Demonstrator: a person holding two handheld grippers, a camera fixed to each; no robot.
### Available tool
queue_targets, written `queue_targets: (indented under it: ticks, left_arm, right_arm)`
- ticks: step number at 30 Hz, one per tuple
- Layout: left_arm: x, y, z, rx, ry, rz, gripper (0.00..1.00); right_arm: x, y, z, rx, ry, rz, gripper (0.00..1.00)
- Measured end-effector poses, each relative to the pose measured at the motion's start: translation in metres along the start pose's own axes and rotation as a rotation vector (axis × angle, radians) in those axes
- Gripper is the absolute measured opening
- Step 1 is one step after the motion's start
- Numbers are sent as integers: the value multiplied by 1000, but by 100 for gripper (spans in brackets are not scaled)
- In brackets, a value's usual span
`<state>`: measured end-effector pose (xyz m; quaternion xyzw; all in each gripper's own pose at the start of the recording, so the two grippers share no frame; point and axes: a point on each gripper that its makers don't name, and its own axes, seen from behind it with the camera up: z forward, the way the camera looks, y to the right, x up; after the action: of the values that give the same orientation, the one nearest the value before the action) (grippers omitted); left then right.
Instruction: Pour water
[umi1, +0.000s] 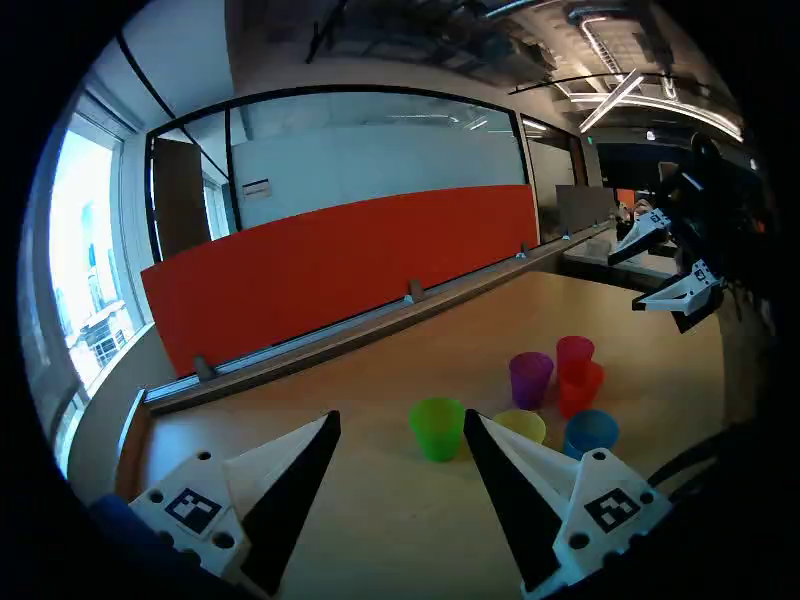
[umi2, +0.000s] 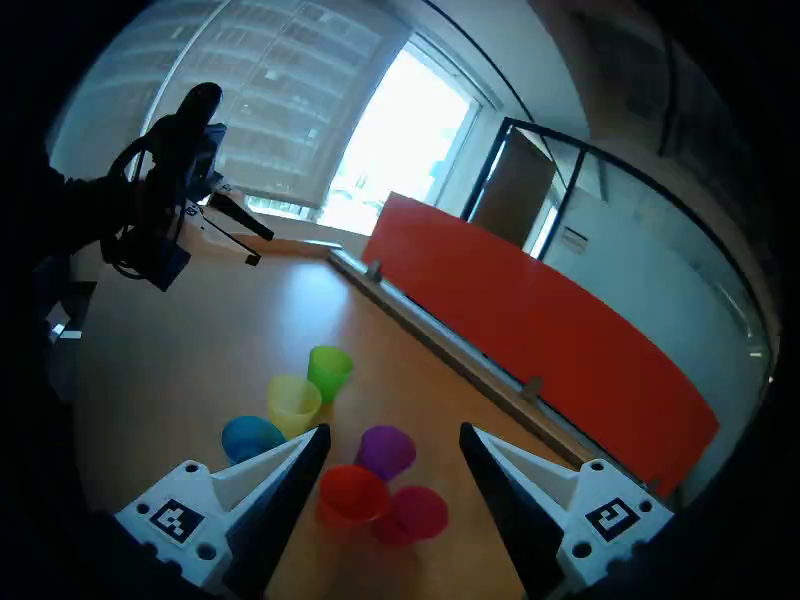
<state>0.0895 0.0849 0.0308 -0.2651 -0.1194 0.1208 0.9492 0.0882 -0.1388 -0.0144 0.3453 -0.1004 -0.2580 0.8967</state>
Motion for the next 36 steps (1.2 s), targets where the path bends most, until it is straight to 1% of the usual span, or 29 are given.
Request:
queue_targets:
  ticks: [5,12,17,20,26,32,36]
  left_arm:
    - [3,4,4,-20,-10,16,92]
    - [8,3,6,-37,-20,19,92]
    - [8,3,10,-55,-35,31,92]
    - [7,5,13,-73,-42,41,92]
    - [1,10,22,-112,-63,43,92]
    - [-4,10,31,-142,-78,37,91]
    - [-5,8,35,-149,-82,31,92]
  right_arm:
    - [-2,-2,1,17,-16,-14,100]
    - [-1,-3,3,31,-30,-31,100]
    - [-3,-11,5,67,-45,-33,100]
    - [-5,-19,8,96,-58,-31,100]
    - [-12,-38,16,169,-86,-9,100]
    - [-19,-55,23,230,-112,32,100]
    - [-23,-66,26,275,-126,57,100]
